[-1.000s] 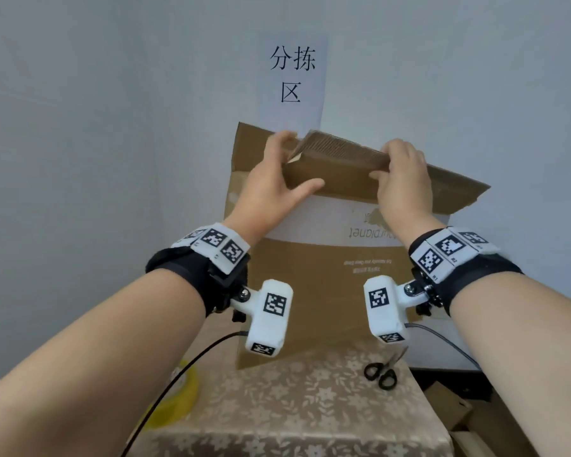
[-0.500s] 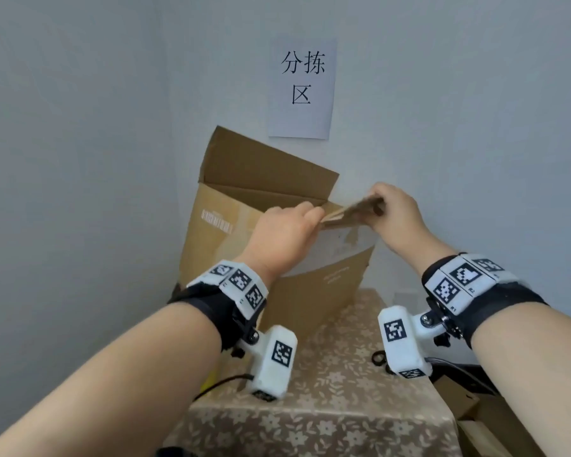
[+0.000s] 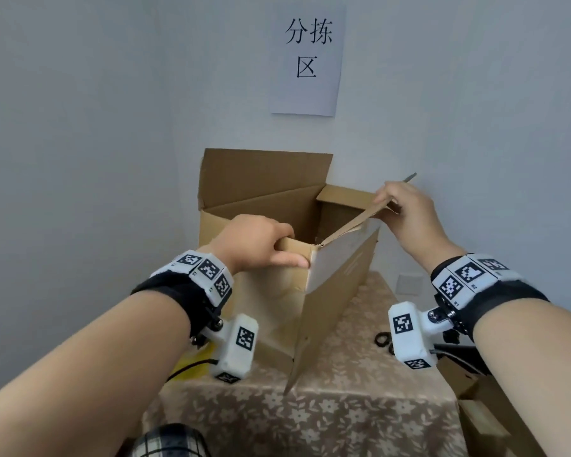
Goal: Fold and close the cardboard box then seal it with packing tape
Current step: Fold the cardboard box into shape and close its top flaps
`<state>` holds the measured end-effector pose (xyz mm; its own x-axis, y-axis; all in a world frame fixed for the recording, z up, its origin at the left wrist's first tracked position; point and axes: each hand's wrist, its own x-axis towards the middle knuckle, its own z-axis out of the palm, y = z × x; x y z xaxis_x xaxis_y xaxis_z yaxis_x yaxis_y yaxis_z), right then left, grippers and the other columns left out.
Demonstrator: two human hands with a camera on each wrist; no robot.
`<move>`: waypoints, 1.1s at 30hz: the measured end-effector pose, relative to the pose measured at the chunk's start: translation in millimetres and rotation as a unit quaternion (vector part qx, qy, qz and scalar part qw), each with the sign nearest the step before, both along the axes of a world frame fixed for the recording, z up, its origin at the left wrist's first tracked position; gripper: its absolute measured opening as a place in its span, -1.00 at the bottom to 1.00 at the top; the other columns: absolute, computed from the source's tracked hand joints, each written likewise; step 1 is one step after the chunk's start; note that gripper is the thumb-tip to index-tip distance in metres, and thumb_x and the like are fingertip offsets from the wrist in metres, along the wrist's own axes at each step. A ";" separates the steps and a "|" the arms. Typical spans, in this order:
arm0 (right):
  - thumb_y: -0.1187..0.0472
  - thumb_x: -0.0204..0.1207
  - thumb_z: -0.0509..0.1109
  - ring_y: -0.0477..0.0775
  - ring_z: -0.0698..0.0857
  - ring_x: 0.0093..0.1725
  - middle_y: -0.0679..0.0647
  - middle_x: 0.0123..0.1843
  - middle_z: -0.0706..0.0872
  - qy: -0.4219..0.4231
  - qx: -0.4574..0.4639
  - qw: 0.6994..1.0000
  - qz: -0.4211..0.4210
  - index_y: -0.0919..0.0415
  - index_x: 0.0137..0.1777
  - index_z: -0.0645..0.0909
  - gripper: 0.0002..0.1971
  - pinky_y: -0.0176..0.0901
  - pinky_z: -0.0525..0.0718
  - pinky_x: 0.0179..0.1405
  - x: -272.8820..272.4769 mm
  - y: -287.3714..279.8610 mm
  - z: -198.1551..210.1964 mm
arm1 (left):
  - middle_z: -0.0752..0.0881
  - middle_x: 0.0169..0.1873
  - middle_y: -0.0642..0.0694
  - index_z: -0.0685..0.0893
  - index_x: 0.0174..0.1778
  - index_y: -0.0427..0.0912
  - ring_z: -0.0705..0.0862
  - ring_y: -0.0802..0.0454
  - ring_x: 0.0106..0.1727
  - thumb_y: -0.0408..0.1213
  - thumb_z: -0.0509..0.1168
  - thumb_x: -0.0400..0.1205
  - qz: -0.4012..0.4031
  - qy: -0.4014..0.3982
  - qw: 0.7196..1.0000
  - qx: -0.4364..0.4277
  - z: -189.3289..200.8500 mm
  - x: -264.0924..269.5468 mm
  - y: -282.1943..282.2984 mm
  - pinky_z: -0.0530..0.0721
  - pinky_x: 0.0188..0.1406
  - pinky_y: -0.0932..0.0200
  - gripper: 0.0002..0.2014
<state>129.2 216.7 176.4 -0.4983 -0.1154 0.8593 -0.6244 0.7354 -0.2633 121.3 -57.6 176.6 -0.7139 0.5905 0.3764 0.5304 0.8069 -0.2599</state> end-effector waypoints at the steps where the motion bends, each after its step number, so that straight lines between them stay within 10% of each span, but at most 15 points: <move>1: 0.46 0.40 0.51 0.35 0.64 -0.06 0.27 -0.15 0.67 0.002 -0.001 1.000 -0.006 0.39 -0.17 0.64 -0.91 0.23 0.64 -0.01 0.5 2.4 -3.5 | 0.68 -0.27 0.04 0.63 -0.08 -0.07 0.63 0.03 -0.19 0.49 0.11 0.41 0.009 -0.004 1.000 -0.012 0.5 -0.3 3.7 0.58 -0.28 0.07 -0.35; 5: 0.48 0.41 0.48 0.37 0.65 0.01 0.29 -0.09 0.68 -0.001 0.003 1.000 -0.020 0.38 -0.13 0.65 -0.91 0.21 0.63 0.01 5.6 9.6 -3.2 | 0.48 -0.52 0.02 0.42 -0.47 -0.13 0.48 0.03 -0.40 0.45 0.18 0.37 0.016 -0.073 0.997 -0.019 10.3 -0.7 17.3 0.35 -0.45 0.11 -0.38; 9: 0.46 0.41 0.49 0.21 0.62 -0.05 0.12 -0.07 0.59 -0.008 0.004 1.000 -0.015 0.34 -0.11 0.65 -0.89 -0.01 0.59 0.00 4.2 7.2 1.5 | 0.69 -0.20 -0.03 0.66 -0.08 -0.11 0.64 -0.01 -0.10 0.41 0.19 0.43 -0.020 -0.091 0.995 0.046 11.1 -3.9 12.2 0.57 -0.11 0.04 -0.40; 12: 0.44 0.43 0.49 0.10 0.57 -0.06 0.08 -0.02 0.54 -0.017 0.011 1.000 -0.017 0.33 -0.09 0.62 -0.88 -0.17 0.49 0.00 0.6 4.7 1.4 | 0.53 0.41 -0.18 0.60 0.32 -0.13 0.41 -0.17 0.49 0.39 0.01 0.48 -0.033 0.144 0.984 0.101 7.8 -14.7 -10.1 0.12 0.56 -0.11 -0.25; 15: 0.42 0.45 0.49 0.05 0.54 -0.03 0.09 0.04 0.53 -0.028 0.010 0.999 -0.027 0.35 -0.07 0.61 -0.87 -0.23 0.46 0.02 -2.7 4.1 2.1 | 0.22 0.59 -0.31 0.37 0.52 -0.17 0.14 -0.27 0.62 0.26 0.21 0.49 0.009 0.294 0.926 0.237 9.0 -19.5 -33.1 -0.15 0.58 -0.16 -0.24; 18: 0.43 0.44 0.49 0.06 0.55 0.03 0.06 0.10 0.49 -0.021 0.004 0.999 -0.030 0.35 -0.02 0.61 -0.84 -0.15 0.53 0.09 -6.6 0.9 9.6 | 0.05 0.64 -0.26 0.02 0.65 -0.14 0.10 -0.17 0.64 -0.07 0.40 0.55 0.034 0.111 0.871 0.477 12.3 -21.9 -44.3 0.08 0.55 0.03 -0.13; 20: 0.46 0.44 0.48 0.08 0.53 0.07 0.12 0.20 0.47 -0.022 0.005 0.999 -0.049 0.30 0.07 0.59 -0.76 -0.02 0.56 0.23 -11.5 -1.3 20.1 | 0.44 0.48 -0.25 0.24 0.57 -0.20 0.43 -0.18 0.48 -0.23 0.30 0.64 0.065 0.003 0.837 0.543 18.0 -29.5 -49.6 0.41 0.43 0.03 -0.40; 23: 0.48 0.46 0.42 0.23 0.56 0.20 0.24 0.42 0.37 -0.063 -0.010 0.992 -0.111 0.09 0.22 0.53 -0.60 0.09 0.55 0.31 -15.3 0.2 38.1 | 0.70 0.03 -0.25 0.53 0.21 -0.30 0.65 -0.25 0.06 -0.26 0.16 0.69 0.103 0.049 0.878 0.465 28.5 -29.9 -46.3 0.62 0.04 -0.08 -0.76; 29: 0.57 0.55 0.24 0.02 0.60 -0.10 -0.16 -0.05 0.48 -0.133 -0.050 0.990 -0.027 0.13 0.33 0.45 -0.55 -0.14 0.63 0.02 8.5 -2.1 37.8 | 0.71 0.11 -0.18 0.47 0.38 -0.19 0.65 -0.21 0.12 -0.18 0.11 0.73 0.049 0.027 0.909 0.413 11.8 -18.8 -33.5 0.60 0.06 -0.02 -0.68; 33: 0.45 0.63 0.22 0.11 0.57 0.17 0.03 0.22 0.38 -0.179 0.015 0.984 0.004 -0.04 0.45 0.35 -0.51 0.02 0.60 0.27 2.9 -14.9 24.2 | 0.73 0.06 -0.10 0.56 0.31 -0.08 0.66 -0.11 0.12 -0.05 0.08 0.73 0.005 -0.049 0.921 0.387 -5.4 -16.9 -39.0 0.60 0.17 -0.05 -0.68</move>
